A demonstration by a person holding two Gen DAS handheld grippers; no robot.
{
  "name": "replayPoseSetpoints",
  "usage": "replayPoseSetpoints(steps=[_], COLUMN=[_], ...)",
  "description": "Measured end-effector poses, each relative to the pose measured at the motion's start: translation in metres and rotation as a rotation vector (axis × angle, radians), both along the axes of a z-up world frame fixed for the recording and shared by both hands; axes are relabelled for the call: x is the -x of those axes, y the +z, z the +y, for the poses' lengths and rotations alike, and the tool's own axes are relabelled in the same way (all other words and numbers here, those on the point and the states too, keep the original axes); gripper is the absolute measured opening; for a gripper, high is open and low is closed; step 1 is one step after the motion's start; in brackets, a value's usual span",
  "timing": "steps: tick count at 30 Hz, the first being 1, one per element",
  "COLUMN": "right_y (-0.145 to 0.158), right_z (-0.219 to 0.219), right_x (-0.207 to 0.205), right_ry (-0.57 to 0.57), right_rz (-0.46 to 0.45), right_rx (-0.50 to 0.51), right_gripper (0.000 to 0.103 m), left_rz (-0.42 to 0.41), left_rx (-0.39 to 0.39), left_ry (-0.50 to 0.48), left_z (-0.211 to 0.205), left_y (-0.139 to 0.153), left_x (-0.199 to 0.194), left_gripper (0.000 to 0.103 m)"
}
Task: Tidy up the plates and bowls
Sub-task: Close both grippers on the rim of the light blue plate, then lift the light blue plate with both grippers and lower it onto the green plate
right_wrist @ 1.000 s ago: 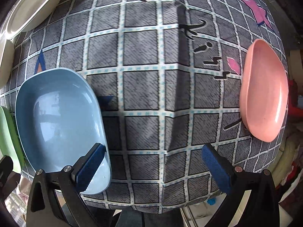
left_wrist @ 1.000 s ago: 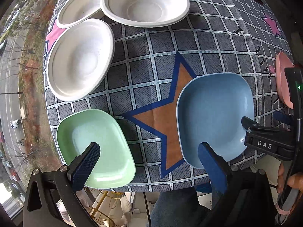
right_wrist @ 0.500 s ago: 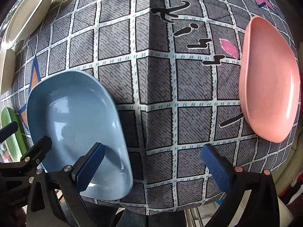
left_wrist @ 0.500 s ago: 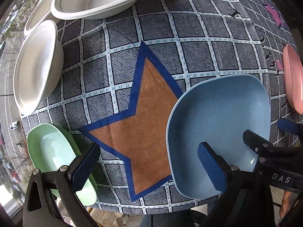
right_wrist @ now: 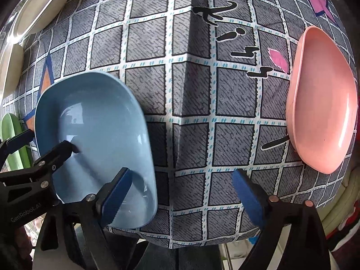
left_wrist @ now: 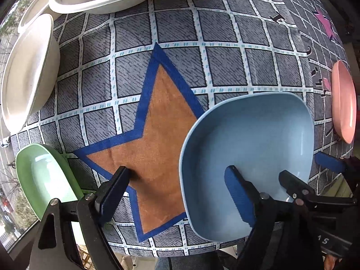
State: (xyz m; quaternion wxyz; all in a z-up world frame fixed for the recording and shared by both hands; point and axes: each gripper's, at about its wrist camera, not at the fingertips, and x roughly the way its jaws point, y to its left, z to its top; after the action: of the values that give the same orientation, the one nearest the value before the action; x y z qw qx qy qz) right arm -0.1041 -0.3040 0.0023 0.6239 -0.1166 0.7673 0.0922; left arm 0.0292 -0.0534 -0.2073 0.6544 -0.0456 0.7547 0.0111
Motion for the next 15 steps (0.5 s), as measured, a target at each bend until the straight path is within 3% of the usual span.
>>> replayPoseSetpoints(steps=[1,3,5,6,15], right_y=[0.001,0.004,0.003,0.002,-0.02], right_z=[0.004,0.011,0.018,0.02,-0.001], right_x=[0.002,0.006,0.006,0.006,-0.004], right_ry=[0.019,0.046,0.068,0.077,0.007], right_rz=[0.0,0.003,0.006,0.018,0.097], right_rx=[-0.007,-0.023,-0.016,-0.033,-0.044], right_gripper=[0.072,0.041,0.03,0.024,0.024], left_rz=[-0.005,-0.022,-0.036,-0.036,-0.026], left_rx=[-0.004,-0.01,0.003,-0.008,0.038], left_ry=[-0.03,-0.107,-0.175,-0.197,-0.204], left_z=[-0.007,-0.026,-0.04,-0.045,-0.042], left_y=[0.001,0.002,0.005,0.005,0.008], left_x=[-0.001,-0.005,-0.004,-0.003,0.0], left_gripper=[0.08,0.068,0.053,0.053,0.049])
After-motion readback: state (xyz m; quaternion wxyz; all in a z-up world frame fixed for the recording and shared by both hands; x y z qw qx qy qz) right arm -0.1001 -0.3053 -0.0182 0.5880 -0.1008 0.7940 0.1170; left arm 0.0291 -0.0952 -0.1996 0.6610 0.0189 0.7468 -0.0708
